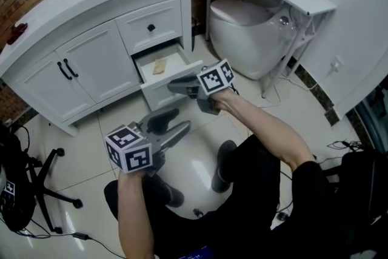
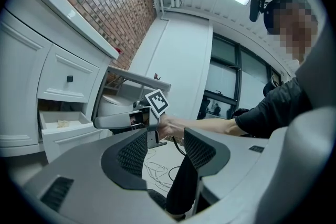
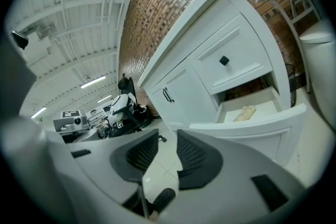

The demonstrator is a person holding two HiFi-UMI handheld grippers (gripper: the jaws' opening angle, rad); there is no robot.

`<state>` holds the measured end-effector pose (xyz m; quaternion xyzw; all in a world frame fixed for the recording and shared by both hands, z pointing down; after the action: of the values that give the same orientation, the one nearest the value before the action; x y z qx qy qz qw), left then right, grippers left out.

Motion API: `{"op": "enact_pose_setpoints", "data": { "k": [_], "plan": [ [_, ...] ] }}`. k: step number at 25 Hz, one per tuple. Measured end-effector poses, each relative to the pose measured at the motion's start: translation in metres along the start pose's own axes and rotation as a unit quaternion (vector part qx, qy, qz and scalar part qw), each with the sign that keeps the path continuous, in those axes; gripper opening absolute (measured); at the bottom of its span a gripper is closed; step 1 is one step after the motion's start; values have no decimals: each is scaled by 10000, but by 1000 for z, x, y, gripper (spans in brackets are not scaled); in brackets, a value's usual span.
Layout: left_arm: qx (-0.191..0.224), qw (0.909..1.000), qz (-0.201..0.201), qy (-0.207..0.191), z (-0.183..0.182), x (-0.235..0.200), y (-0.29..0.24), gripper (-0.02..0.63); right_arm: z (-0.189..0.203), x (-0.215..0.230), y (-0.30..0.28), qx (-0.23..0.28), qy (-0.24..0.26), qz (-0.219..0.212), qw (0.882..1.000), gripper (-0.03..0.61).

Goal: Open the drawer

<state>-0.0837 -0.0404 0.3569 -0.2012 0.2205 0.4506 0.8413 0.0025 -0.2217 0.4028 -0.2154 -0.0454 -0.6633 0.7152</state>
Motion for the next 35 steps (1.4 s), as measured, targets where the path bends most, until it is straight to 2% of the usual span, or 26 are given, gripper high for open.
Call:
{"op": "enact_pose_setpoints", "data": {
  "k": [12, 16, 23, 30, 33, 35],
  "plan": [
    [17, 10000, -45, -73, 23, 48, -9, 215, 7, -58, 34, 179, 310, -587, 9976, 124],
    [-354, 9991, -38, -228, 24, 51, 2, 215, 10, -75, 37, 166, 414, -697, 9966, 124],
    [-681, 9950, -637, -354, 30, 40, 51, 215, 16, -89, 44, 194, 419, -880, 9951, 124],
    [-540, 9983, -61, -207, 28, 55, 14, 215, 17, -98, 43, 238, 487, -925, 9942, 124],
    [-513, 9986, 59, -62, 39, 53, -4, 215, 17, -94, 50, 213, 597, -771, 9950, 124],
    [-697, 9975, 0, -63, 51, 54, -9, 215, 22, -87, 55, 230, 444, -709, 9962, 119]
  ]
}}
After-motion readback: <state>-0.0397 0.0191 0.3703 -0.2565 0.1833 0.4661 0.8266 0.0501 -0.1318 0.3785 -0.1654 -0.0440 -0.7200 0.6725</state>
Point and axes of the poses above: the fingertips, and each gripper's own axes: y backward along the fingers, x to its right, z out of its underside, the point moved 8 cm from there along y, backward along the fingers, and after that the axes turned 12 degrees about y, right-handed, at the moved point
